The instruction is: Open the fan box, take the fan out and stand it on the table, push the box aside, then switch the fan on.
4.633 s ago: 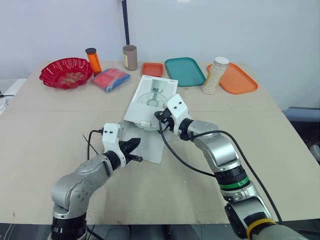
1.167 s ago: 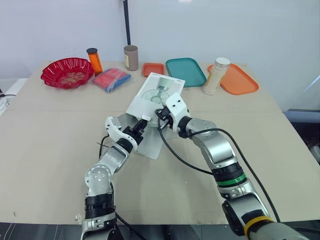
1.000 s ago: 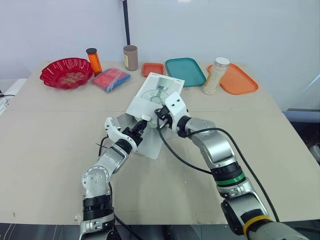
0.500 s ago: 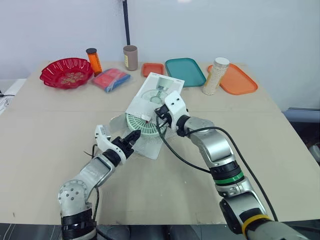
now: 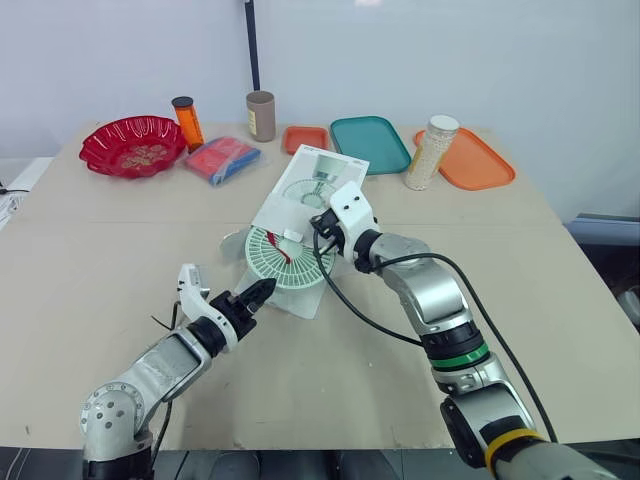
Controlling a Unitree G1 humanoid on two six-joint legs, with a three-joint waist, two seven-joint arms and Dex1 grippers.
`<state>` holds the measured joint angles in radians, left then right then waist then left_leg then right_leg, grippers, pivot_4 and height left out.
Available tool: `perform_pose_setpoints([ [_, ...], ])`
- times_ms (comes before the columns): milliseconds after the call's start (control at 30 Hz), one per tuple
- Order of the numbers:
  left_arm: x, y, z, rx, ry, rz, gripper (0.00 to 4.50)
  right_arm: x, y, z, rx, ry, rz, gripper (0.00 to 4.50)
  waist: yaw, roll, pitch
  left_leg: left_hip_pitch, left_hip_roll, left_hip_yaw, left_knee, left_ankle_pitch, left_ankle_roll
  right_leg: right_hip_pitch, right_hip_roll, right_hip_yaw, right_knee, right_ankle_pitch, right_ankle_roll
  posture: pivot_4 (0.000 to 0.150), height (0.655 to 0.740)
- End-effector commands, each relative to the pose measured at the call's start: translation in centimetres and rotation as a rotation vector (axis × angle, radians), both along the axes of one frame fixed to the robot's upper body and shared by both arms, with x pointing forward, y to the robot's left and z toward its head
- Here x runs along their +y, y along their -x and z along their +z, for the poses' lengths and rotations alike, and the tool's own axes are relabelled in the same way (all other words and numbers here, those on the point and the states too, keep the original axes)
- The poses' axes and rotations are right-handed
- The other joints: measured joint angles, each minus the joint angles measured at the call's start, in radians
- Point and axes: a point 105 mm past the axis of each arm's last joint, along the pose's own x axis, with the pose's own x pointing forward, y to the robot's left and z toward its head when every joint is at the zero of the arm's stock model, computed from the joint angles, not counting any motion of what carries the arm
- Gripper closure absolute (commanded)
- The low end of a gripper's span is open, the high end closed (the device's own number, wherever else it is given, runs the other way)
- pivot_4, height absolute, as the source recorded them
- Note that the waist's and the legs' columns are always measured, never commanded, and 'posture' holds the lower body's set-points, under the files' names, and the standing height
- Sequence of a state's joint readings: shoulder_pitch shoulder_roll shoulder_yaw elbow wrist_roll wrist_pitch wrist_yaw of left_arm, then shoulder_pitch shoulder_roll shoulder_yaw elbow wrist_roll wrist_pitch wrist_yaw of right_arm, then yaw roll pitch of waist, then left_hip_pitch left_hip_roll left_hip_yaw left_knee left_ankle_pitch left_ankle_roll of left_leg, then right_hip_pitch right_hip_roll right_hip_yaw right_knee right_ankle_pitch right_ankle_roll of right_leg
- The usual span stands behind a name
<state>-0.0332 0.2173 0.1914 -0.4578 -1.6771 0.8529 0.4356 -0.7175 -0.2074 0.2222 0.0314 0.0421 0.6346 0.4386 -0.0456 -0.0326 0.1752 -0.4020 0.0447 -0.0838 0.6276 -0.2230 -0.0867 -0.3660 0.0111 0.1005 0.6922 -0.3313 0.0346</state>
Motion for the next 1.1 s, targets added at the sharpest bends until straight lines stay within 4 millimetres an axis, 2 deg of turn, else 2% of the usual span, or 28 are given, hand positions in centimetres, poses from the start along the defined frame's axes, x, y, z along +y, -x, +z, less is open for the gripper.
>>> perform_pose_setpoints([
  [33,-0.3,1.4,-0.9,0.047,-0.035,-0.036,3.45,-0.6,-0.1,-1.9,0.062,0.038,-0.021,4.5,0.0,0.0,0.0,0.0,0.0,0.0,0.0,0.0,0.0,0.0,0.0,0.0,0.0,0.0,0.0,0.15,0.74],
  [133,-0.1,1.6,-0.9,0.04,-0.042,-0.032,3.45,-0.5,-0.1,-1.8,0.062,0.037,-0.017,4.5,0.0,0.0,0.0,0.0,0.0,0.0,-0.001,0.0,0.0,0.0,0.0,0.0,-0.001,0.0,0.0,0.15,0.74],
  [200,-0.1,1.5,-0.8,0.031,-0.04,-0.027,2.5,-0.4,-0.1,-1.8,0.061,0.035,-0.015,4.5,0.0,0.0,0.0,0.0,0.0,0.0,-0.001,0.0,0.0,0.0,0.0,0.0,-0.002,0.0,0.0,0.15,0.74],
  [233,-0.1,1.5,-0.8,0.031,-0.036,-0.022,2.37,-0.4,-0.1,-1.7,0.061,0.034,-0.015,4.5,0.0,0.0,0.0,0.0,0.0,0.0,-0.001,0.0,0.0,0.0,0.0,0.0,-0.002,0.0,0.0,0.15,0.74],
  [267,0.0,1.6,-0.8,0.03,-0.038,-0.02,1.86,-0.4,0.0,-1.7,0.061,0.033,-0.014,4.5,0.001,0.0,0.0,0.0,0.0,0.0,-0.001,0.0,0.0,0.0,0.0,0.0,-0.002,0.0,0.0,0.15,0.74],
  [333,0.1,1.7,-0.8,0.025,-0.05,-0.018,1.34,-0.4,0.0,-1.8,0.062,0.034,-0.013,4.5,0.001,0.0,0.0,0.0,0.0,0.0,-0.002,0.0,0.0,0.0,0.0,0.0,-0.002,0.001,-0.001,0.15,0.74],
  [433,0.5,1.7,-0.8,0.025,-0.065,-0.002,0.18,-0.4,0.0,-1.8,0.062,0.036,-0.01,4.5,0.001,0.0,0.0,0.0,0.0,0.0,-0.002,0.0,0.0,0.0,0.0,0.0,-0.003,0.001,-0.001,0.15,0.74],
  [700,2.8,3.3,0.6,-0.059,-0.128,-0.041,0.07,-0.5,0.0,-1.8,0.061,0.046,-0.001,4.5,0.0,0.002,0.001,0.0,0.001,0.0,-0.005,0.001,-0.002,-0.001,0.0,0.0,-0.004,0.001,-0.001,0.15,0.74],
  [833,3.0,5.2,-0.4,-0.064,-0.277,-0.161,0.07,-0.2,0.0,-1.8,0.058,0.05,0.013,4.5,0.0,0.002,0.001,0.0,0.001,0.001,-0.006,0.001,-0.002,-0.001,0.0,0.0,-0.006,0.002,-0.001,0.15,0.74],
  [933,3.8,5.3,-0.4,-0.041,-0.181,-0.118,0.07,-0.1,0.0,-1.8,0.052,0.052,0.022,4.5,-0.001,0.002,0.002,0.0,0.001,0.001,-0.007,0.001,-0.002,-0.001,0.0,0.0,-0.006,0.002,-0.002,0.15,0.74],
  [1100,4.2,5.8,0.6,-0.145,-0.206,-0.131,0.07,0.1,0.1,-1.8,0.05,0.052,0.027,4.5,-0.001,0.002,0.002,0.0,0.002,0.001,-0.007,0.001,-0.002,-0.002,0.001,0.001,-0.006,0.002,-0.002,0.15,0.74],
])
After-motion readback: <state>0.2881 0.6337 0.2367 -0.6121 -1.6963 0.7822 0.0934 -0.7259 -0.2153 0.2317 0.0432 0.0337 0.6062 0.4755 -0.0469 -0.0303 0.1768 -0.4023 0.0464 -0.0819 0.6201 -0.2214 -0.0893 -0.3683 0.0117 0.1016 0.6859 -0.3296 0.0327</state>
